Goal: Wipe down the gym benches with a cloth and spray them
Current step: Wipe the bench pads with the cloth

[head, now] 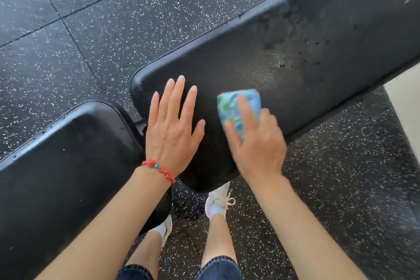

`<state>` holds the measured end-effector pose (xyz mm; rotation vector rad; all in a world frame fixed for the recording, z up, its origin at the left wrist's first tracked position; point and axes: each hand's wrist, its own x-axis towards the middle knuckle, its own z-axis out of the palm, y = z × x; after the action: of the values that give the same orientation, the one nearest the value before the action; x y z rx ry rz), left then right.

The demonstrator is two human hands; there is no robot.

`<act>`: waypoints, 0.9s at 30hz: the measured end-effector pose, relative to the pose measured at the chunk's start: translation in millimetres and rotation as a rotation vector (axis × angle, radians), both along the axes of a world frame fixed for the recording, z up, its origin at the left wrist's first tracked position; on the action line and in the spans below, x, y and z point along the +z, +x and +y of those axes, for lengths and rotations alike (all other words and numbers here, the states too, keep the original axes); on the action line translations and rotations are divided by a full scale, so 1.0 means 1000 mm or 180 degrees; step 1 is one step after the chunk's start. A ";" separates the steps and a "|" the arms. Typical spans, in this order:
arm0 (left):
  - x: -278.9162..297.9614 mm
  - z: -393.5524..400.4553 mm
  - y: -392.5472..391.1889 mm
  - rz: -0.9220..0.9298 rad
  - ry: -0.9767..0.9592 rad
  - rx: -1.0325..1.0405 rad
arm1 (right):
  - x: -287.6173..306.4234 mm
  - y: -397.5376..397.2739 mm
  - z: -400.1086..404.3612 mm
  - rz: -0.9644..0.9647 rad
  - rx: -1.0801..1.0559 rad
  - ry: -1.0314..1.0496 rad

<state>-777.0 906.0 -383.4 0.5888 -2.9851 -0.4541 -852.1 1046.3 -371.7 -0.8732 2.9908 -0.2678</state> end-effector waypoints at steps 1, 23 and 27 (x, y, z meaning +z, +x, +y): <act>-0.001 0.002 -0.003 -0.0019 -0.0006 0.0056 | 0.000 0.006 0.001 0.0011 0.0252 0.0006; -0.011 0.042 -0.060 -0.0219 -0.0251 0.0694 | -0.010 -0.146 0.014 0.0153 0.0088 -0.0341; -0.015 0.041 -0.060 -0.0171 -0.0328 0.0687 | -0.009 -0.181 -0.016 -0.0045 -0.0845 -0.0317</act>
<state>-836.9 947.4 -398.1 0.9132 -2.9262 -0.2709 -1033.4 1030.5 -380.8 -0.4737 3.0993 -0.4276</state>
